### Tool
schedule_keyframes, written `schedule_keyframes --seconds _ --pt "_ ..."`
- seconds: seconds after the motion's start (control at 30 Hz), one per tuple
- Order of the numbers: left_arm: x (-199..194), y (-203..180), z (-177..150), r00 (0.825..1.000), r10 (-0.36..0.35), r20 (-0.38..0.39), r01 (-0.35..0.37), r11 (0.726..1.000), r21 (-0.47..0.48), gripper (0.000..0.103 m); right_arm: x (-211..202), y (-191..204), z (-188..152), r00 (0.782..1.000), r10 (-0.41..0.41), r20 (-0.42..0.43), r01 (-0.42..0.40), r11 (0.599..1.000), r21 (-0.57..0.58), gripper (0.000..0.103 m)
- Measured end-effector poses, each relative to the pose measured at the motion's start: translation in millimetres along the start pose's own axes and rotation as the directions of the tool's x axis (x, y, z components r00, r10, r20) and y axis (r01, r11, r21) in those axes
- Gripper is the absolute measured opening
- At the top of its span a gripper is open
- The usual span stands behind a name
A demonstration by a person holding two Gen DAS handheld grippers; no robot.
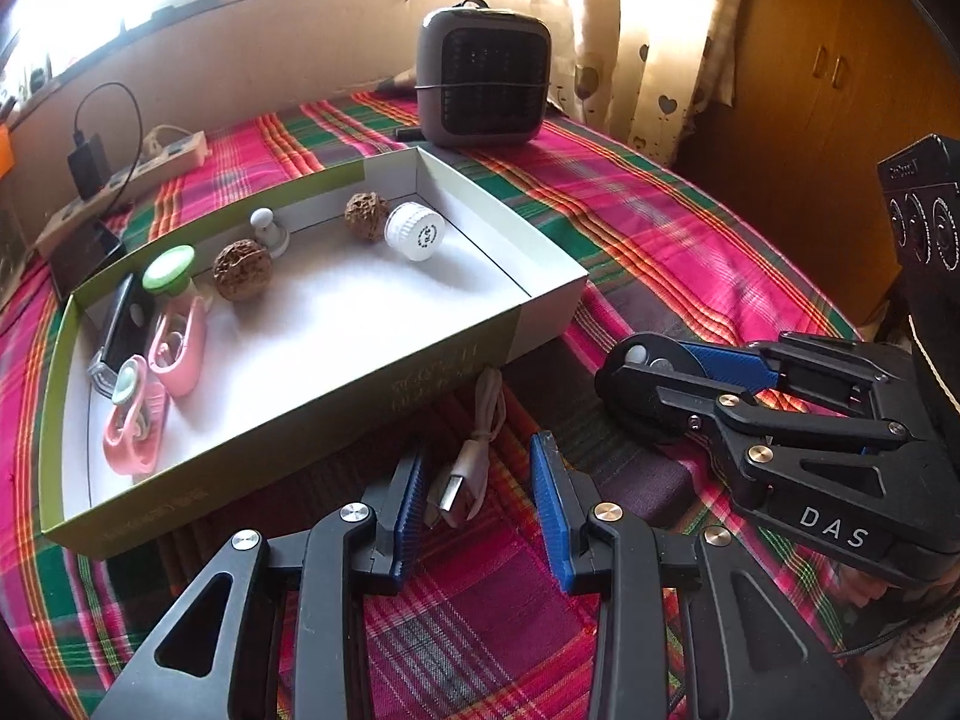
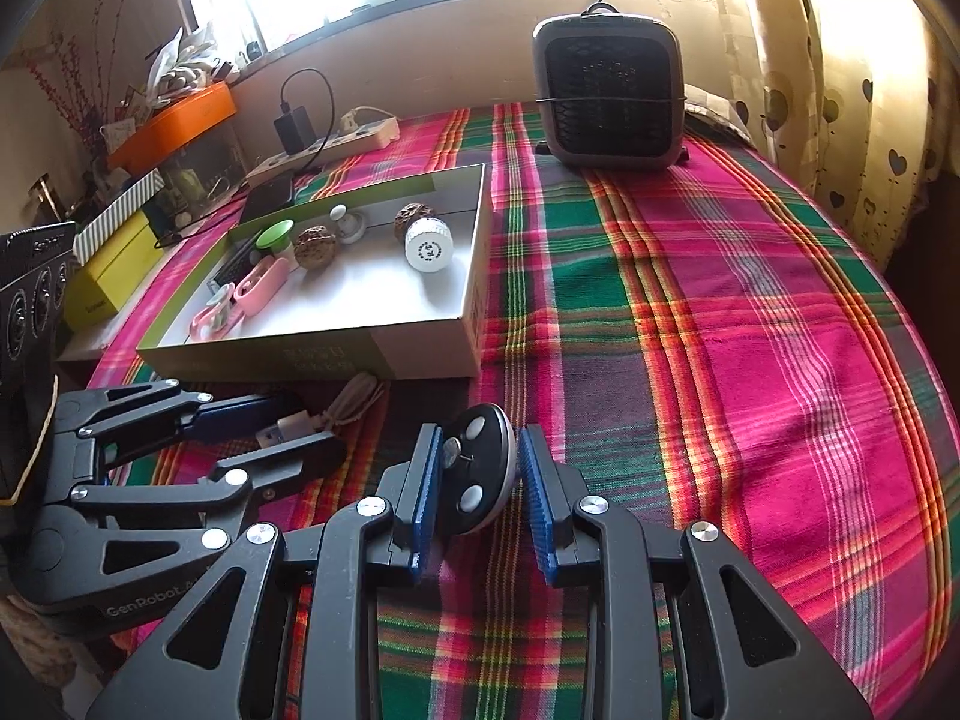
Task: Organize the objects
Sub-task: 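Grasp the black dotted disc with the right tool while the left tool grasps the white cable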
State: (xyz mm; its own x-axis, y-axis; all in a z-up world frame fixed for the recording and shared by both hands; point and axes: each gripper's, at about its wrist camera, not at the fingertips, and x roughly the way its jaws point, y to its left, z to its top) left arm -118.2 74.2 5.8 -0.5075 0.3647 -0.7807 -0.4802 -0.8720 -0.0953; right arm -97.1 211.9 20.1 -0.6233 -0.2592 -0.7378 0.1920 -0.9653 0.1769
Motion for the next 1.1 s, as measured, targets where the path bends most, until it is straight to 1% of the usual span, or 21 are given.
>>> schedule_keyframes --seconds 0.07,0.1,0.13,0.2,0.23,0.53,1.1 --pt "0.5 -1.3 0.7 1.0 0.012 0.001 -0.012 1.0 0.005 0.031 0.1 -0.5 -0.5 1.0 0.003 0.0 -0.003 1.0 0.002 0.028" --pt "0.6 -2.0 0.7 1.0 0.02 0.002 -0.02 1.0 0.008 0.029 0.0 -0.7 -0.7 1.0 0.005 0.0 -0.005 1.0 0.004 0.028" --pt "0.8 -2.7 0.5 0.999 0.032 0.005 -0.032 0.999 0.012 0.023 0.1 -0.9 -0.7 1.0 0.006 0.0 -0.006 1.0 0.005 0.028" --pt "1.2 -2.8 0.7 0.998 0.055 0.007 -0.055 0.998 0.018 0.018 0.1 -1.4 -0.7 1.0 0.007 -0.001 -0.007 1.0 0.006 0.028" --pt "1.1 -2.1 1.2 0.999 0.052 0.007 -0.052 0.999 0.013 0.016 0.2 -1.5 -0.6 1.0 0.008 -0.001 -0.008 1.0 0.006 0.028" --pt "1.1 -2.9 0.1 0.998 0.061 0.012 -0.061 0.998 0.011 0.015 0.1 -1.7 -0.6 1.0 0.008 -0.001 -0.008 1.0 0.006 0.028" --pt "-3.4 -2.3 -5.0 0.998 0.059 0.014 -0.059 0.998 -0.025 0.01 -0.5 0.7 -1.2 1.0 -0.001 0.002 0.001 1.0 -0.004 0.028"
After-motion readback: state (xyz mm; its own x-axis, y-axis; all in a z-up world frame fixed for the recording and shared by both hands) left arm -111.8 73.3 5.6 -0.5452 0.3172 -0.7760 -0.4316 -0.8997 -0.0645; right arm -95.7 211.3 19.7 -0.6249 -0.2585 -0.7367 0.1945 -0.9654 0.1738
